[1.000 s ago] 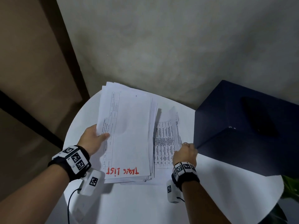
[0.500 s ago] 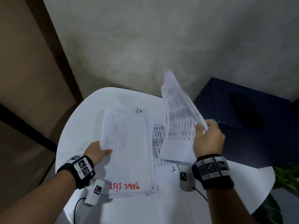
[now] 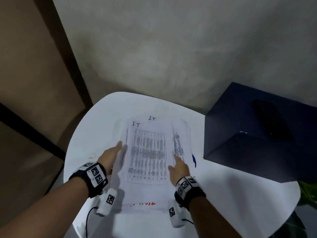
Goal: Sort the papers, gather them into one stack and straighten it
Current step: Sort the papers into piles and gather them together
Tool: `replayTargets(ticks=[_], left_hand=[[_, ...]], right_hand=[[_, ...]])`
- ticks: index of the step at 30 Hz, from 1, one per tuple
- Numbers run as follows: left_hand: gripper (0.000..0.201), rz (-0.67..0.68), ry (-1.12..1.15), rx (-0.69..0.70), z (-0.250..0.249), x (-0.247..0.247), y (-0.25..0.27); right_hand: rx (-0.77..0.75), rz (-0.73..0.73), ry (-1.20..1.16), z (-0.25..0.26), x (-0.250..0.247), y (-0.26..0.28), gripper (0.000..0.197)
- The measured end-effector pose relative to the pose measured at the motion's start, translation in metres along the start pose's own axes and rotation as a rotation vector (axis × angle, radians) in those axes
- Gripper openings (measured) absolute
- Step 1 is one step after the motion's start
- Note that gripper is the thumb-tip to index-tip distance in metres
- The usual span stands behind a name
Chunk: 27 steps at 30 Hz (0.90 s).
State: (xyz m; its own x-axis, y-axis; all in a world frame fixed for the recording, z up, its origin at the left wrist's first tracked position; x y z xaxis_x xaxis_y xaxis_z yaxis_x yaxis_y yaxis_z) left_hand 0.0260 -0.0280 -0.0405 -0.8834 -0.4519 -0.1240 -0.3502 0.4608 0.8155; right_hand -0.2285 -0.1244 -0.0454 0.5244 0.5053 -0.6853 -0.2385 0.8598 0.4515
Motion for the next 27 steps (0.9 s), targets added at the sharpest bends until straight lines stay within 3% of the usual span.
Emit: replayTargets(ticks=[1, 3, 5, 7, 10, 15, 19, 24, 27], left_hand=[[0.070, -0.039, -0.179, 0.078, -0.003, 0.004, 0.006], [0.033, -0.155, -0.408, 0.238, -0.004, 0.011, 0.009], [0.018, -0.186, -0.381, 0.328, -0.002, 0.011, 0.010], [0.013, -0.164, -0.219, 0.365, -0.002, 0.001, 0.011], [0.017, -0.137, -0.053, 0.346, -0.001, -0.027, 0.009], [0.022, -0.107, 0.094, 0.372, -0.005, -0.056, 0.017], [0.024, -0.054, 0.180, 0.358, -0.007, -0.057, 0.022], [0.023, -0.031, 0.226, 0.368, -0.010, -0.043, 0.033], [0.025, -0.024, 0.217, 0.354, -0.010, -0.040, 0.034]], right_hand=[[-0.039, 0.030, 0.095, -0.004, 0.007, -0.003, 0.053], [-0.039, -0.061, 0.218, -0.011, 0.002, -0.014, 0.055], [0.048, -0.175, 0.312, -0.019, -0.014, -0.026, 0.065], [0.110, -0.128, 0.366, -0.024, -0.024, -0.035, 0.081], [0.105, -0.073, 0.447, -0.022, -0.019, -0.040, 0.094], [0.127, -0.181, 0.430, -0.013, -0.008, -0.035, 0.091], [0.203, -0.159, 0.427, -0.008, 0.000, -0.033, 0.084], [0.316, -0.044, 0.180, -0.008, -0.001, -0.049, 0.088], [0.351, -0.073, 0.187, -0.004, 0.002, -0.049, 0.086]])
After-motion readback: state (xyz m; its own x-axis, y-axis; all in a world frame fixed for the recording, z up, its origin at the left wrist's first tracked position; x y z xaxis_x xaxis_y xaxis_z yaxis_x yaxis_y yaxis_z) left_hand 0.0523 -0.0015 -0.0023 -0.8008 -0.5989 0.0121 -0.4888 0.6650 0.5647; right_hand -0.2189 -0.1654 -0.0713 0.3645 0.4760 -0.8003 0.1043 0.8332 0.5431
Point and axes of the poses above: each hand's wrist, its own y-axis away from the middle knuckle, its own x-axis out of the palm, z = x × y, the point moved 1 cm from there along -y, towards the middle knuckle, and after that the axes turned 5 degrees about -x, right-handed, at the moved point
